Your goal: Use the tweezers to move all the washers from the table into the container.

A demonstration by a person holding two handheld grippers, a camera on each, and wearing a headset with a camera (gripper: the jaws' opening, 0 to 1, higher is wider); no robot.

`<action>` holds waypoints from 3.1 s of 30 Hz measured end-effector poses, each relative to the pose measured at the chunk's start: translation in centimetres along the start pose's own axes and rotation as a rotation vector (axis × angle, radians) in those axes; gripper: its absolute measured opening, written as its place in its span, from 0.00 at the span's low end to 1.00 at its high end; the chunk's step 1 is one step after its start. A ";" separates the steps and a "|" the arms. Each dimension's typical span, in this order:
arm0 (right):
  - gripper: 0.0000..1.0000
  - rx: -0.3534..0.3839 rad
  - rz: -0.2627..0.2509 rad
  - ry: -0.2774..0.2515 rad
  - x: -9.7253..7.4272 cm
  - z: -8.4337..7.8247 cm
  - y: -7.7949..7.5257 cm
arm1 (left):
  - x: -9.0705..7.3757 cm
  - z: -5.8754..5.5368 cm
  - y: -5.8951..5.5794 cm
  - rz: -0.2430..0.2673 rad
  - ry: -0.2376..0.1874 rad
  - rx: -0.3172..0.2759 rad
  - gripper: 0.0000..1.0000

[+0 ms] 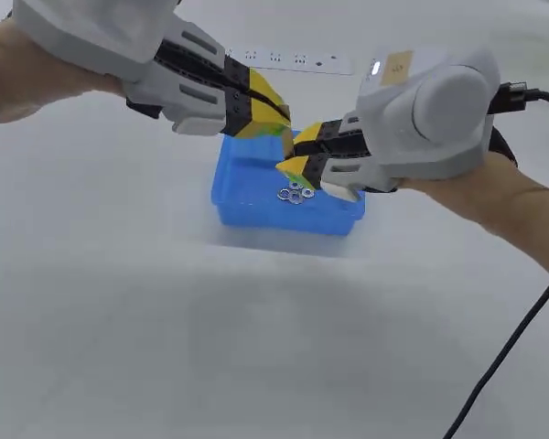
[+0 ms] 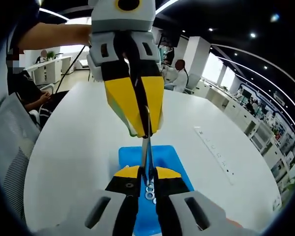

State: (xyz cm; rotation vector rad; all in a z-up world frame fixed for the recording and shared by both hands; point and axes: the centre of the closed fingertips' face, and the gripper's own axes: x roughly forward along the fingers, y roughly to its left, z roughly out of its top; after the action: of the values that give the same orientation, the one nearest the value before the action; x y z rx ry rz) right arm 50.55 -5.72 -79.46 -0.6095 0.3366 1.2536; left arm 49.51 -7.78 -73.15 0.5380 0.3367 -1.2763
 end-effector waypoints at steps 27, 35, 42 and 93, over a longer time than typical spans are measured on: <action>0.11 0.079 0.028 0.049 3.3 -4.6 -1.0 | 3.6 -4.2 1.3 -0.021 0.049 -0.068 0.05; 0.13 0.074 0.020 0.043 2.8 -4.2 -0.9 | 3.4 -3.6 0.7 -0.027 0.053 -0.049 0.05; 0.13 0.072 0.009 0.018 1.5 -2.6 -0.7 | 2.4 -2.0 0.3 -0.017 0.041 -0.022 0.05; 0.09 0.039 0.140 0.251 -2.4 -7.1 10.7 | 2.5 -9.2 -11.2 -0.088 0.121 -0.230 0.06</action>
State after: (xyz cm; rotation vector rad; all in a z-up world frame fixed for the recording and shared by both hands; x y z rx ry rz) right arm 40.32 -9.88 -86.44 -0.7211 0.6198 1.3030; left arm 39.90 -6.85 -84.29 0.4085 0.6059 -1.2725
